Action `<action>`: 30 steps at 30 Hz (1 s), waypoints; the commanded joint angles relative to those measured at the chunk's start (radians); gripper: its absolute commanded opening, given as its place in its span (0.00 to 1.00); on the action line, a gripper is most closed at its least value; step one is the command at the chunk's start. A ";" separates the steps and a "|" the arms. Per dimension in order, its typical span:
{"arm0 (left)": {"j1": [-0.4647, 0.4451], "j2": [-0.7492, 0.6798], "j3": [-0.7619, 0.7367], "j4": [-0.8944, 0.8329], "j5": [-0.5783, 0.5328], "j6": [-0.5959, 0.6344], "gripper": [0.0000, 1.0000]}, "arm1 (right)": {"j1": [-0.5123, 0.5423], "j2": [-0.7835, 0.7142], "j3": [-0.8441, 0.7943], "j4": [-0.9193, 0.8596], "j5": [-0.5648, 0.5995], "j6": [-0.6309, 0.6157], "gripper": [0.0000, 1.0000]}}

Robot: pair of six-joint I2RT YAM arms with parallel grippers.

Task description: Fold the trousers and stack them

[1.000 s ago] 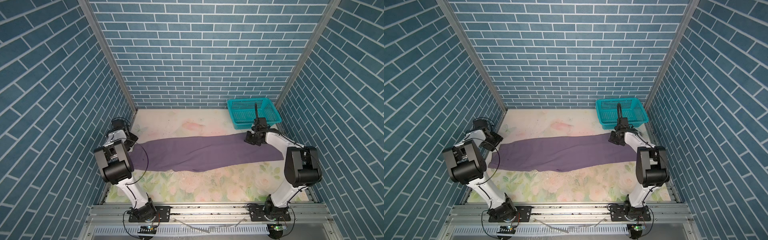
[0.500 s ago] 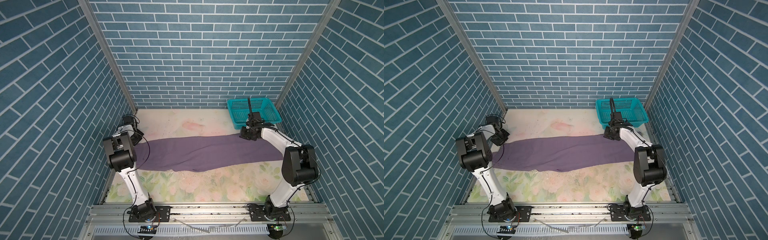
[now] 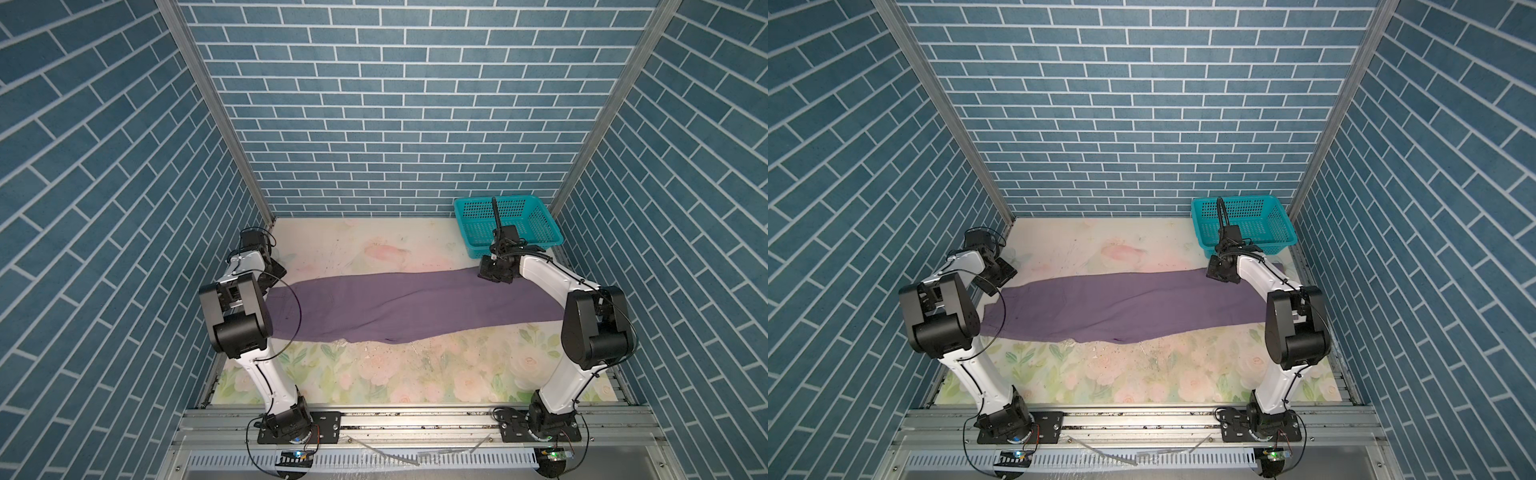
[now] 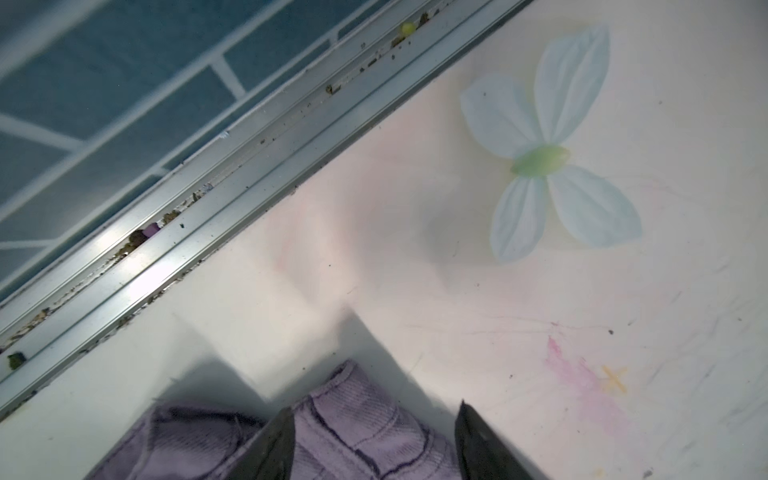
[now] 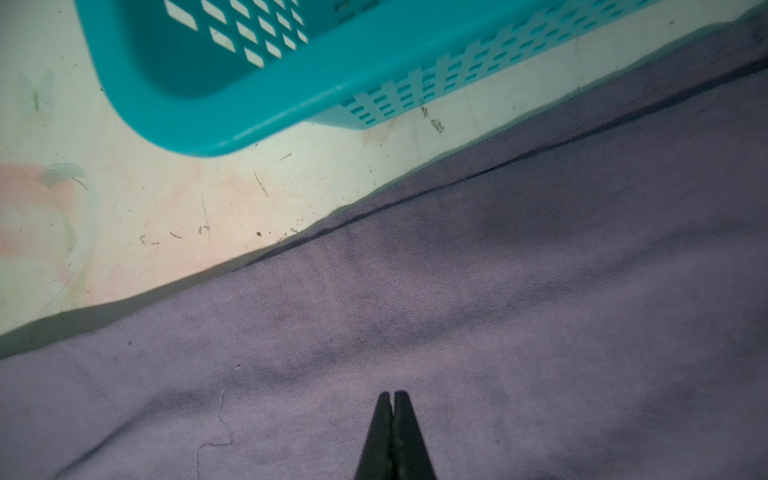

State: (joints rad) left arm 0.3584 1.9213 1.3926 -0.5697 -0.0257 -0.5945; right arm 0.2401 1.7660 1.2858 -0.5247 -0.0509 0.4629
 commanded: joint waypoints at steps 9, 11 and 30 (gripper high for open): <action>0.007 0.055 -0.021 -0.023 0.023 0.004 0.67 | 0.002 -0.008 0.026 -0.033 0.031 -0.023 0.00; -0.001 0.080 -0.012 -0.024 0.020 0.005 0.66 | 0.002 -0.004 0.032 -0.033 0.029 -0.020 0.00; -0.017 -0.196 -0.012 -0.259 -0.091 0.025 0.00 | 0.002 -0.010 -0.018 0.040 -0.021 0.011 0.00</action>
State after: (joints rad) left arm 0.3412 1.8431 1.3968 -0.7193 -0.0536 -0.5861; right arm 0.2401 1.7660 1.2842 -0.5102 -0.0525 0.4637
